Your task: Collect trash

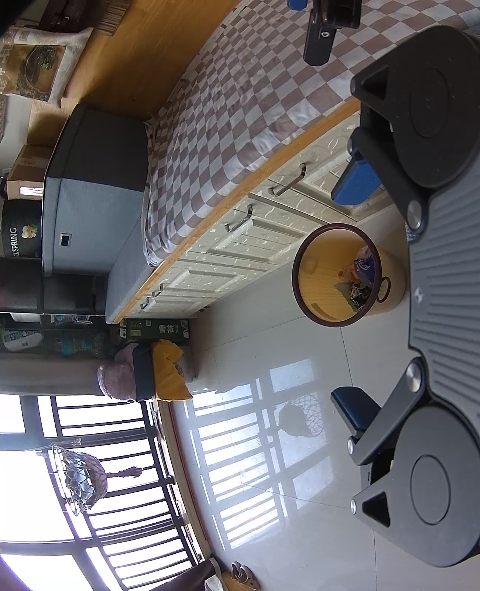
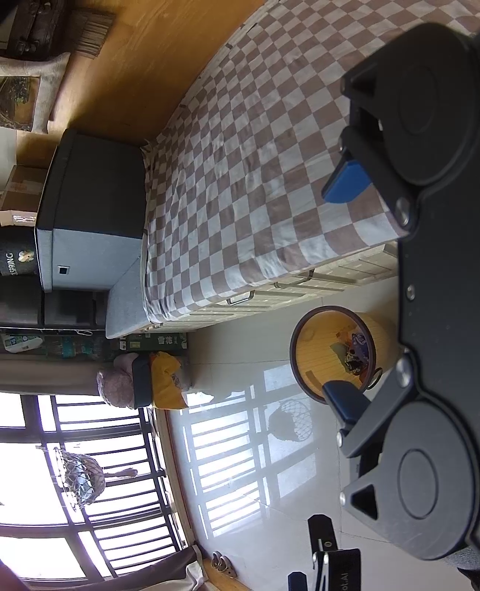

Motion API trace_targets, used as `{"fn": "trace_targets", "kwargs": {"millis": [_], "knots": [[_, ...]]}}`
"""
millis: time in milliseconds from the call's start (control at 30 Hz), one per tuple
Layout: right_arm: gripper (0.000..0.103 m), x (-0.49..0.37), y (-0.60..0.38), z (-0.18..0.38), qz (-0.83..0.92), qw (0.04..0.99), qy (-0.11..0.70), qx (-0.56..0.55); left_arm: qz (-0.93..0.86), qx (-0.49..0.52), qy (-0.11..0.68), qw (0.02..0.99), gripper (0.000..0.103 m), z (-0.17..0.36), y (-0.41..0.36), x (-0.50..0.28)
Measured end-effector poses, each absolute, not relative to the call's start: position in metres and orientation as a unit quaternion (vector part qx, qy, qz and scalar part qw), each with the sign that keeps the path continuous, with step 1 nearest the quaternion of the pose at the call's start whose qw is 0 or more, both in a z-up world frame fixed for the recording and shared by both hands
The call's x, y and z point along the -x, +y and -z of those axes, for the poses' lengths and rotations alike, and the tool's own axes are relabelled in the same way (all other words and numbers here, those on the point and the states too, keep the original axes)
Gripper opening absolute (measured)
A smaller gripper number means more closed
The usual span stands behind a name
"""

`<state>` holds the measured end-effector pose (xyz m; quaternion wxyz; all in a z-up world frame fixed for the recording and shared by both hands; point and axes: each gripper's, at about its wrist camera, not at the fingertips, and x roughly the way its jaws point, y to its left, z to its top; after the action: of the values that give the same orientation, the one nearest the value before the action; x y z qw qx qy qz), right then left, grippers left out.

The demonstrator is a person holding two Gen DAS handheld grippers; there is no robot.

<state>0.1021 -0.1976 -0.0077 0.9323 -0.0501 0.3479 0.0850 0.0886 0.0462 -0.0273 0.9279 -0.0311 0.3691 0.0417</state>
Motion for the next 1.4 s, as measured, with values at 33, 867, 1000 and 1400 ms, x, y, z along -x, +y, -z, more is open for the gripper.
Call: {"fn": "trace_targets", "kwargs": {"millis": [33,867,1000,1400], "knots": [[0.103,-0.1010,-0.1971,0.0071,-0.085,0.933,0.347,0.051,-0.042,0.031,0.368,0.928,0.103,0.0276,0.0459,-0.0877],[0.103,-0.0942,-0.1939,0.0019,-0.087,0.935,0.339,0.055,-0.042,0.026,0.358,0.932,0.103,0.0199,0.0468,-0.0819],[0.103,-0.0935,-0.1921,0.0014,-0.090,0.935,0.339,0.057,-0.042,0.026,0.358,0.933,0.103,0.0201,0.0470,-0.0818],[0.103,-0.0939,-0.1925,0.0013,-0.089,0.935,0.338,0.057,-0.042,0.026,0.358,0.933,0.103,0.0208,0.0460,-0.0817]]}}
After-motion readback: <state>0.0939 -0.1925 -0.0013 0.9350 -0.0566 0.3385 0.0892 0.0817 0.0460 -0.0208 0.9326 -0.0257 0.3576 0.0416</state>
